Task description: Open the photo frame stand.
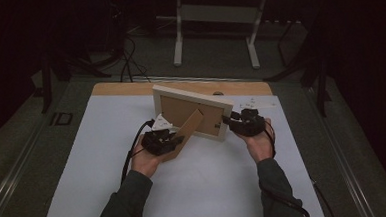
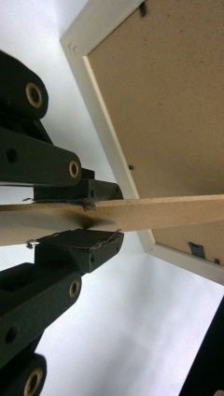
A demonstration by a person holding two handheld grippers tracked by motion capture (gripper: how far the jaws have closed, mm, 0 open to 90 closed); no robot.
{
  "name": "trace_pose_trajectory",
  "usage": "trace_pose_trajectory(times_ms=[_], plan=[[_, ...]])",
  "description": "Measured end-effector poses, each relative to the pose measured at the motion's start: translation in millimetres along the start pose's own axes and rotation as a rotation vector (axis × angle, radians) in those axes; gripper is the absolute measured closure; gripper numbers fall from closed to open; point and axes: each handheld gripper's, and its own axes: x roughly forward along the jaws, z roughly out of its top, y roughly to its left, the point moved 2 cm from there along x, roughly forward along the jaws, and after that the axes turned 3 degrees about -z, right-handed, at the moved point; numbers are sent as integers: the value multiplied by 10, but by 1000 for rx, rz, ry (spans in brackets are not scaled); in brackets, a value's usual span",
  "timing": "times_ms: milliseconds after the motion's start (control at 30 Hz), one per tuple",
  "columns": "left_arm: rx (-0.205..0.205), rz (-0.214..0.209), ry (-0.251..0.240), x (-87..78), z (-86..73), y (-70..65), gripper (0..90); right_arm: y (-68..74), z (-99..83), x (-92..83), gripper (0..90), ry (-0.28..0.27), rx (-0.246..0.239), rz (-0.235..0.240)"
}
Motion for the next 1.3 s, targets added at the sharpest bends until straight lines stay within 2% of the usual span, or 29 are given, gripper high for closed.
trace_pose_trajectory(times_ms=[200, 433, 700, 833, 1000, 1300], plan=[[8, -1, -8, -8, -61, -50, 771, 66, -17, -33, 621, -3, -55, -14], [17, 1, 15, -11, -150, -75, 774, 109, -39, -66, 616, -12, -74, -10], [27, 4, 31, -11, -290, -124, 786, 203, -120, -145, 605, -17, -120, 3], [18, 0, 29, -8, -345, -140, 793, 225, -149, -171, 598, -11, -126, 19], [-3, -25, 17, -8, -397, -135, 812, 244, -181, -187, 588, -13, -126, 27], [-14, -31, 11, 7, -487, -150, 823, 267, -245, -208, 567, -23, -111, 51]])
